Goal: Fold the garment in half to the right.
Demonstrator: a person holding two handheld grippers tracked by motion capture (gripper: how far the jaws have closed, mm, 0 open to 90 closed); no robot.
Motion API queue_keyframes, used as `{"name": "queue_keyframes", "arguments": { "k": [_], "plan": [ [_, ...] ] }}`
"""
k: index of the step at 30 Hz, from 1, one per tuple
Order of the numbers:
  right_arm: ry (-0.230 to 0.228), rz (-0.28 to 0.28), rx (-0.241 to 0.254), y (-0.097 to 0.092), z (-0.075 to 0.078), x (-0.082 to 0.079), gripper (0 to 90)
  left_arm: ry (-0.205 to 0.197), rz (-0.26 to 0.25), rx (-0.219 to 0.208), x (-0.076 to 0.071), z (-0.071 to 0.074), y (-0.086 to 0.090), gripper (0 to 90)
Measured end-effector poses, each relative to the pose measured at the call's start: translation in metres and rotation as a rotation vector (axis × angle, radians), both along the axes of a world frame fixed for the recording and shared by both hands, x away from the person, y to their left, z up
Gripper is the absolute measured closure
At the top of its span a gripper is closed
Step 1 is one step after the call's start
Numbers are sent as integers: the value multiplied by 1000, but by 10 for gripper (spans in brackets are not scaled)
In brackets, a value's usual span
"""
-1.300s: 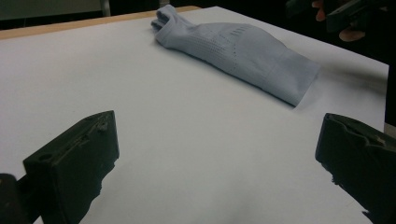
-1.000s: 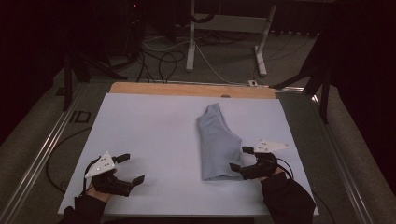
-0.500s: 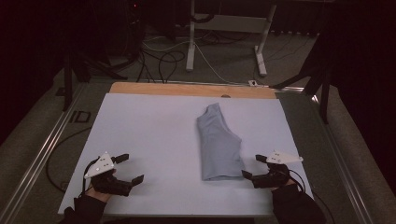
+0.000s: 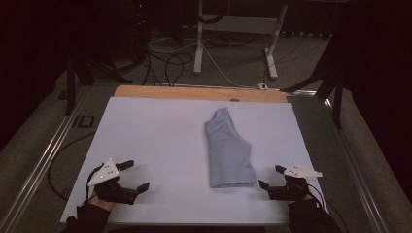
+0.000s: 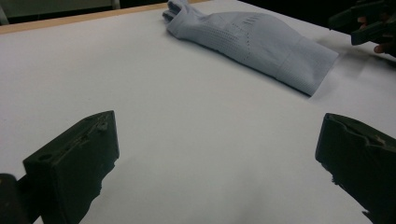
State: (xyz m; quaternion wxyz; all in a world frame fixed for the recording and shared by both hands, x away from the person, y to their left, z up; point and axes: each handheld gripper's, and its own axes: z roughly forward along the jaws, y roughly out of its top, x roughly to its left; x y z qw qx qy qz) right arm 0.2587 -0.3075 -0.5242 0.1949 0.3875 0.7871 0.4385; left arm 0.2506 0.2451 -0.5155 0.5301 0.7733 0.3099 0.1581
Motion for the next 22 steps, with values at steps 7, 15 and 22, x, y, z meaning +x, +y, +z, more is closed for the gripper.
{"name": "queue_keyframes", "arguments": {
  "k": [7, 15, 22],
  "plan": [
    [6, 6, -1, 3, -1, 1, 103, -2, -1, 3, -1, 0, 0, 3],
    [14, 36, -6, 9, -2, 1, 103, -7, -10, 5, -2, 0, -2, 3],
    [24, 25, -1, 8, -2, 2, 103, -10, -15, 8, -2, 0, -2, 3]
  ]
}}
